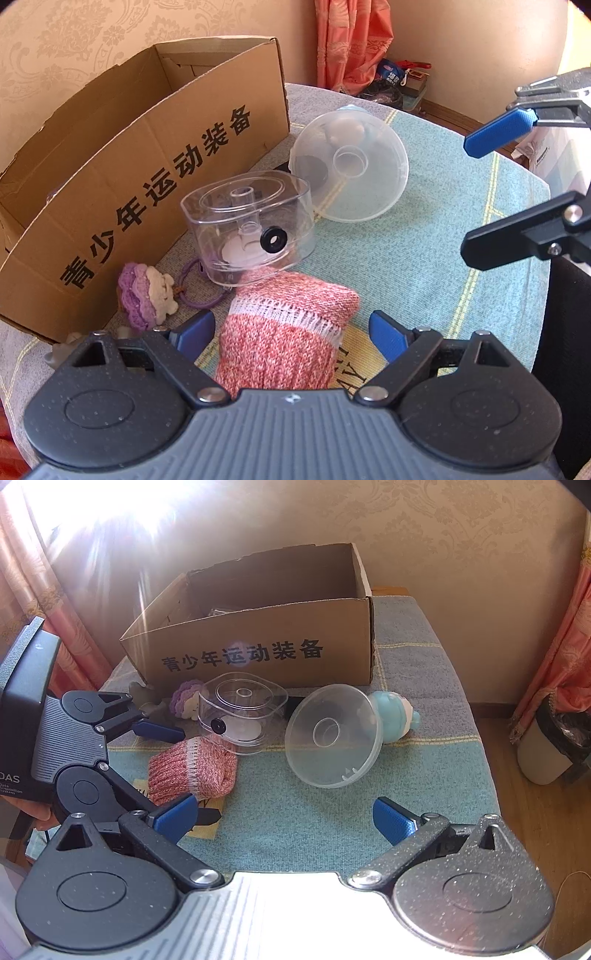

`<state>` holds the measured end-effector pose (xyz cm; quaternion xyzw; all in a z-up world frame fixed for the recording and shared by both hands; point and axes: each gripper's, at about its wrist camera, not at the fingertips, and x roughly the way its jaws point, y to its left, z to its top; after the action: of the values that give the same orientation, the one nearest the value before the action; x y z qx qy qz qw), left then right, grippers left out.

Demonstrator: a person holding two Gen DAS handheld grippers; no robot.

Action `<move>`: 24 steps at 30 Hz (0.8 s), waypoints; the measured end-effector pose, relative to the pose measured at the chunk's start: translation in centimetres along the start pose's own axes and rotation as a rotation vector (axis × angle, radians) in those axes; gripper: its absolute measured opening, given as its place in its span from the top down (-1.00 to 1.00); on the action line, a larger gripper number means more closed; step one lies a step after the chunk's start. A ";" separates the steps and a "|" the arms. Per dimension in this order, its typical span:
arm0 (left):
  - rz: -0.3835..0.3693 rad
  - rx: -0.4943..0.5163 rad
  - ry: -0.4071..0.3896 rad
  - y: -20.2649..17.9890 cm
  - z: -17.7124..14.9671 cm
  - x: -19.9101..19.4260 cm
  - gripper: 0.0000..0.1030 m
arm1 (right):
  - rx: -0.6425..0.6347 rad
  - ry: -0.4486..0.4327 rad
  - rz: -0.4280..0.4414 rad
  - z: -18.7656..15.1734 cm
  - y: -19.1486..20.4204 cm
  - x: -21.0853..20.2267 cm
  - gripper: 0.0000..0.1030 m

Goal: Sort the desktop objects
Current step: 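Grasp the pink knit sock with the left tool while the right tool grasps the clear round lid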

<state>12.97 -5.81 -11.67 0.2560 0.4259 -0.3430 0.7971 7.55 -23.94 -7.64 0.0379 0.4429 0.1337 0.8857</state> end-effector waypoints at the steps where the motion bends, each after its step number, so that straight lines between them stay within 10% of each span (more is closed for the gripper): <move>1: -0.001 0.011 0.002 -0.1 0.0 0.1 -0.74 | -0.009 -0.002 -0.002 0.0 0.0 0.1 -0.99; 9: 0.000 -0.018 -0.033 0.9 -0.7 -0.3 -0.30 | -0.124 -0.010 -0.089 0.4 -0.5 1.7 -0.99; 24: -0.025 -0.033 -0.031 1.7 -2.1 -1.7 -0.19 | -0.398 -0.045 -0.301 0.9 3.0 6.7 -0.99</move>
<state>12.55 -2.70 -11.11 0.2323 0.4221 -0.3498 0.8034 11.49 -19.16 -11.73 -0.2004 0.3887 0.0841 0.8954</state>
